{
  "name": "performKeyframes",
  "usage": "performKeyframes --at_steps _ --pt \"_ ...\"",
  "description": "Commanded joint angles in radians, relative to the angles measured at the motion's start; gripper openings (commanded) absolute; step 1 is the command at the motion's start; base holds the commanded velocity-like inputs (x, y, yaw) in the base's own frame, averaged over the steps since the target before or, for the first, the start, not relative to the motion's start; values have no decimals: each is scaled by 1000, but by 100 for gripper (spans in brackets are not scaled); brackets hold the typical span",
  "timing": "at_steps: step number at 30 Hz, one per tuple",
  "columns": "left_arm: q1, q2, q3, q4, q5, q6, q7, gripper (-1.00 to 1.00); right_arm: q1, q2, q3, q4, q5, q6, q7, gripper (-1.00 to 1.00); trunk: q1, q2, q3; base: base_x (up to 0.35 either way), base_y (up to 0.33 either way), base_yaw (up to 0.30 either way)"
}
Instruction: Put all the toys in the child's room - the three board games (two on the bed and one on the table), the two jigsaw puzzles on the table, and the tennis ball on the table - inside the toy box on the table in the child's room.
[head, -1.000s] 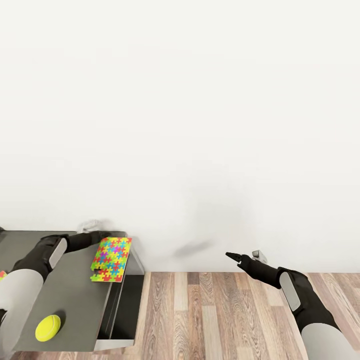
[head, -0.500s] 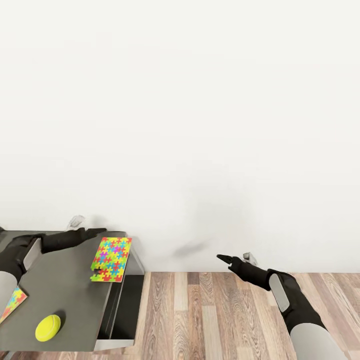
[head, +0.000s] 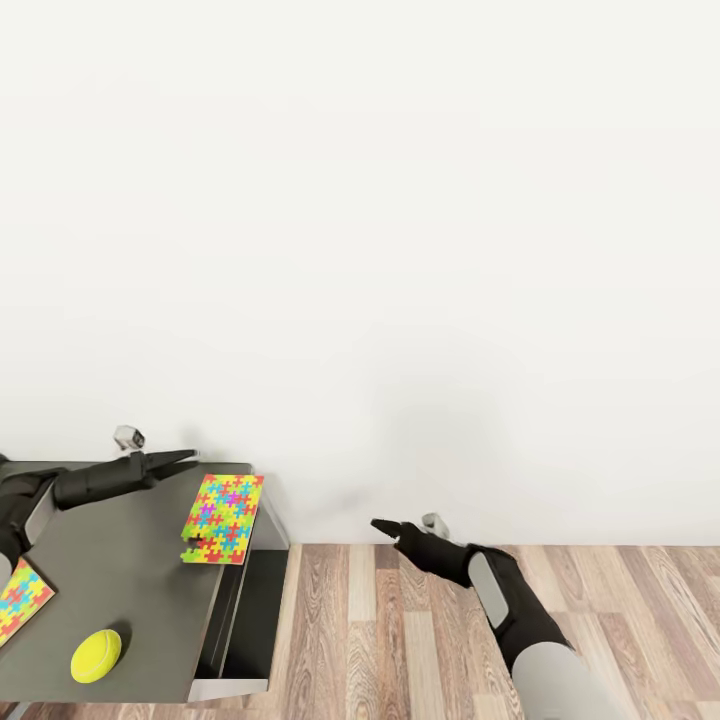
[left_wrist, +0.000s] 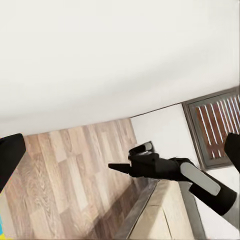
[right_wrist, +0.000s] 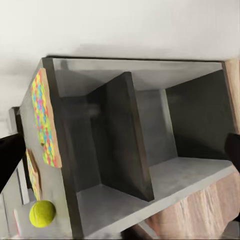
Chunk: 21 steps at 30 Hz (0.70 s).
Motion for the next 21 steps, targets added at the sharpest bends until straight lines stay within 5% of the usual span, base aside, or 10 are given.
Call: performKeyframes --at_steps 1,3,10,21 --pt "0 1 -1 0 0 11 -19 100 -8 12 0 20 -3 5 -7 100 1 -2 -2 0 0 0" --pt "0 3 -4 -1 1 12 -47 100 -40 38 11 87 -7 -11 -41 100 1 -2 -2 0 0 0" --pt "0 -3 -9 -1 2 23 -47 100 -121 38 22 333 -12 -168 -120 100 1 -2 -2 0 0 0" --pt "1 -3 -10 -2 3 26 -47 100 -133 38 24 362 -12 -175 -128 100 1 -2 -2 -93 0 0"
